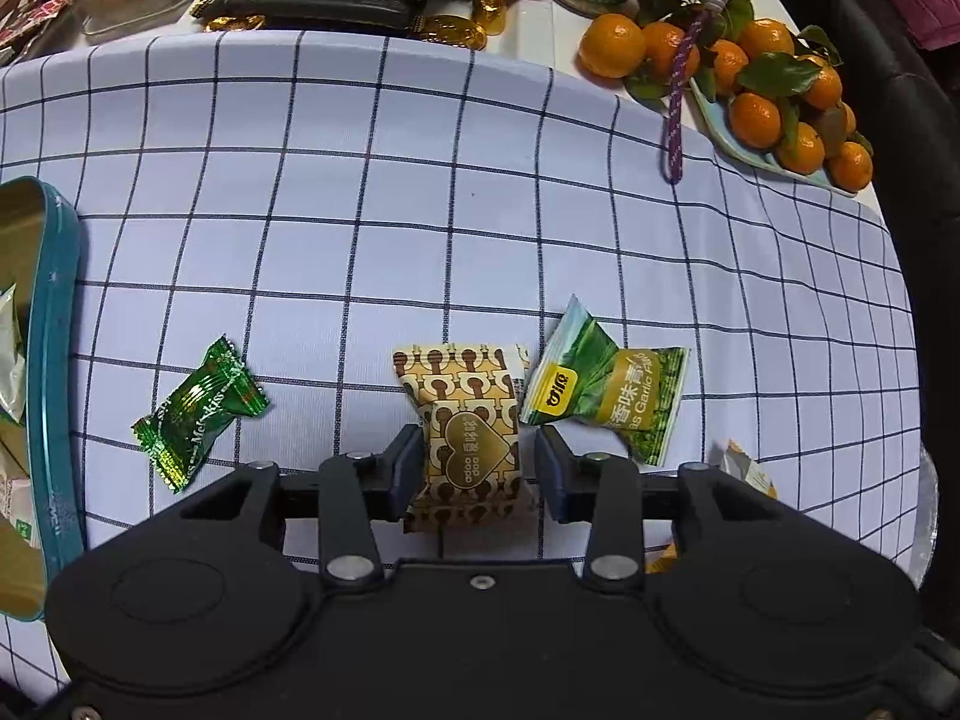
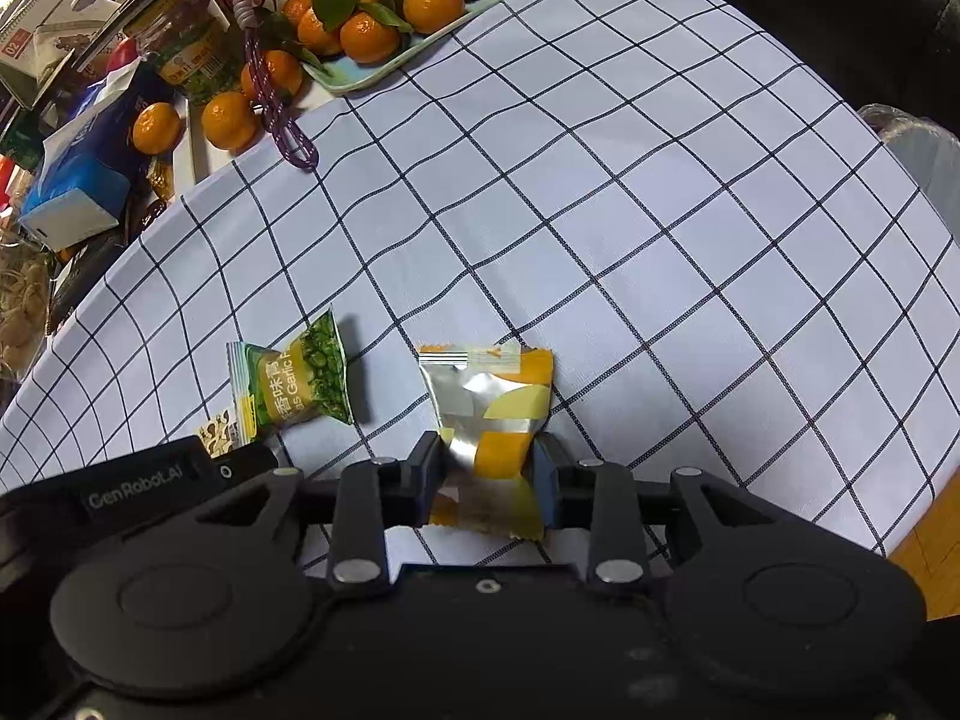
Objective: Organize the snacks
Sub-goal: 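Lift both held packets off the cloth with both tools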
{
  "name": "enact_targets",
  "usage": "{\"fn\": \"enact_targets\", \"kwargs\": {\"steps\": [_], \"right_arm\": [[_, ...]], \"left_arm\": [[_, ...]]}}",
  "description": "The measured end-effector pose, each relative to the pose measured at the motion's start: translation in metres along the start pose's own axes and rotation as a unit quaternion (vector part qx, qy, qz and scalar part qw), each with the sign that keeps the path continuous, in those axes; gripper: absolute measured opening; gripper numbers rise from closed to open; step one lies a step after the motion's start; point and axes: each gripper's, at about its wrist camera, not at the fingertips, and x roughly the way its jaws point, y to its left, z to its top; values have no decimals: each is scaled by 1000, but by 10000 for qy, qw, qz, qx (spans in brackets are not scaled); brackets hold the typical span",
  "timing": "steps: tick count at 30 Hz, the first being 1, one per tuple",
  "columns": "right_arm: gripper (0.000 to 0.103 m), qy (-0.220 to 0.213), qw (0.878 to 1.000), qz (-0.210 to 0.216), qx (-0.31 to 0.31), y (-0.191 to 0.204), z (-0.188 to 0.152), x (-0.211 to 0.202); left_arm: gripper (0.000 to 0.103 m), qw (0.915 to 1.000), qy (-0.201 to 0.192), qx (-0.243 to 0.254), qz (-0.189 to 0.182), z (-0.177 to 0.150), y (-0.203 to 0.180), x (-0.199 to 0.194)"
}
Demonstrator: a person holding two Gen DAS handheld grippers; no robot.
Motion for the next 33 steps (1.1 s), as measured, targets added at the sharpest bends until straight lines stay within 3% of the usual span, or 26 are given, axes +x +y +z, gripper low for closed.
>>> {"fn": "enact_targets", "kwargs": {"steps": [5, 9, 21, 33], "right_arm": [[33, -56, 9998, -50, 174, -5, 1, -6], [33, -117, 9992, -20, 393, -11, 4, -14], [33, -303, 9970, -52, 711, -12, 4, -37], [33, -599, 9957, -36, 710, 4, -6, -70]], "left_arm": [[40, 9980, 335, -228, -476, 1, 10, 0], [40, 9993, 169, -167, -295, -3, 10, -11], [40, 9990, -367, 62, -249, -9, 24, -68], [40, 9965, -840, -1, -6, -25, 68, -122]]}}
